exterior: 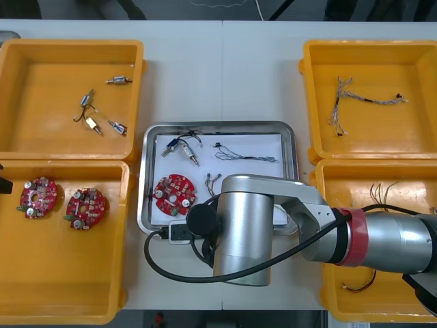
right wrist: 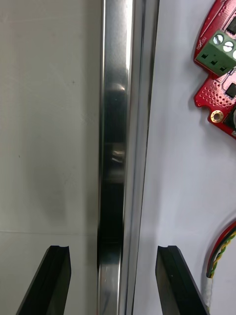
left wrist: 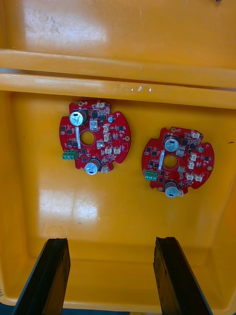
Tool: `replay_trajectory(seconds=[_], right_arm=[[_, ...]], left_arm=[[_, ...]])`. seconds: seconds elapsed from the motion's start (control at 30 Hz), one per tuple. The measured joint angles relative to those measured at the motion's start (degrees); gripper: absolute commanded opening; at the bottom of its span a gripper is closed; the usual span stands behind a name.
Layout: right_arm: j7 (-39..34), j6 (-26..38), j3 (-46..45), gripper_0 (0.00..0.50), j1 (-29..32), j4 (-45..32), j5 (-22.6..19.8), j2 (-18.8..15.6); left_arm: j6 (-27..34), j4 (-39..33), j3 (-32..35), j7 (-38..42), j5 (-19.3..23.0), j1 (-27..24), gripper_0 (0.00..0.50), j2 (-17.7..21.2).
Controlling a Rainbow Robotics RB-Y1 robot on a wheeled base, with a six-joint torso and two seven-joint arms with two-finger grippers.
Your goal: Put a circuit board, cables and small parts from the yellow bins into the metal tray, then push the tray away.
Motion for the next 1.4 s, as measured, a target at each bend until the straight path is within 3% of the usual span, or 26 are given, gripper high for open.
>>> replay_trajectory(seconds=[0.07,0.1,0.17,0.2,1.03,1.4], right_arm=[[0.0,0.0,0.1,0.408,0.0,0.0,0.0,0.0],[0.0,0.0,0.1,0.197,0.0,0.0,0.1,0.0],[0.0,0.0,0.1,0.044,0.0,0.0,0.1,0.0],[0.0,0.0,0.1,0.001,0.0,0.0,0.1,0.0],[-2.0,0.1,-0.5,0.000,-1.9,0.5,2.3,0.0],[-2.0,0.0,-1.0,0.000,-10.5,7.7,-3.5,0.0]], left_arm=[[0.0,0.0,0.0,0.0,0.0,0.0,0.500,0.0],[0.0,0.0,0.0,0.0,0.0,0.0,0.500,0.0],[0.0,0.0,0.0,0.0,0.0,0.0,0.500,0.0],[0.0,0.0,0.0,0.0,0.0,0.0,0.500,0.0],[0.0,0.0,0.0,0.0,0.0,0.0,0.500,0.0],[0.0,0.0,0.0,0.0,0.0,0.0,0.500,0.0]])
